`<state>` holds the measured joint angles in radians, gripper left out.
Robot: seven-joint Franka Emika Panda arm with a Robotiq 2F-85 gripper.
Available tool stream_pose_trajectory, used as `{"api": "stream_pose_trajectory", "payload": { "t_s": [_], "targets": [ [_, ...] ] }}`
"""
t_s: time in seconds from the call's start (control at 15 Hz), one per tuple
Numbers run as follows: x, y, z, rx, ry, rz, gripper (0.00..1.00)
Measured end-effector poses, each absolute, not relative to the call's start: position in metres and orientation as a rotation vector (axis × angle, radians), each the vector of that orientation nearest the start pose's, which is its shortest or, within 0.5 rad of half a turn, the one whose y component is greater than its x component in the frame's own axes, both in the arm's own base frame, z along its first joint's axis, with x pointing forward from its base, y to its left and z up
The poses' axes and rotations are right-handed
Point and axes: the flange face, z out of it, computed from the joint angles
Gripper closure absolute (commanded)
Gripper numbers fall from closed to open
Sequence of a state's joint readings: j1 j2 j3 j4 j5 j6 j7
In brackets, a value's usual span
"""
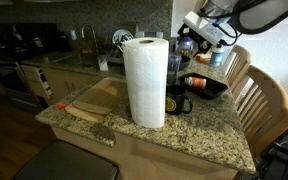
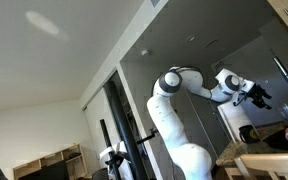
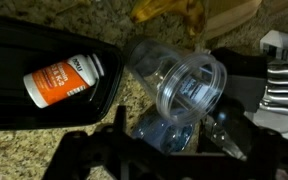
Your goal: Put the white and orange bottle in the black bowl, move the clear bottle to the right, move the glass jar to the left
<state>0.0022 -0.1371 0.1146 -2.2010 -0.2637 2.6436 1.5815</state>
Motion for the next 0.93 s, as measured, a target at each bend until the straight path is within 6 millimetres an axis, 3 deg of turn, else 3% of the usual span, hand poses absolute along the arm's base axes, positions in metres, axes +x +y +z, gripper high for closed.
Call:
{"api": "stream_pose_trajectory", "payload": {
  "t_s": [0.13,0.53,0.67,0.93],
  "targets": [
    [0.554,0.084,0.516,-2.245,1.571,-0.679,0.0],
    [0.553,0.081,0.513,-2.246,1.587,-0.678,0.0],
    [0.557,0.08,0.505,-2.278,1.625,-0.598,0.0],
    [0.601,0.068,0.483,-2.278,1.733,-0.425,0.0]
  ]
}}
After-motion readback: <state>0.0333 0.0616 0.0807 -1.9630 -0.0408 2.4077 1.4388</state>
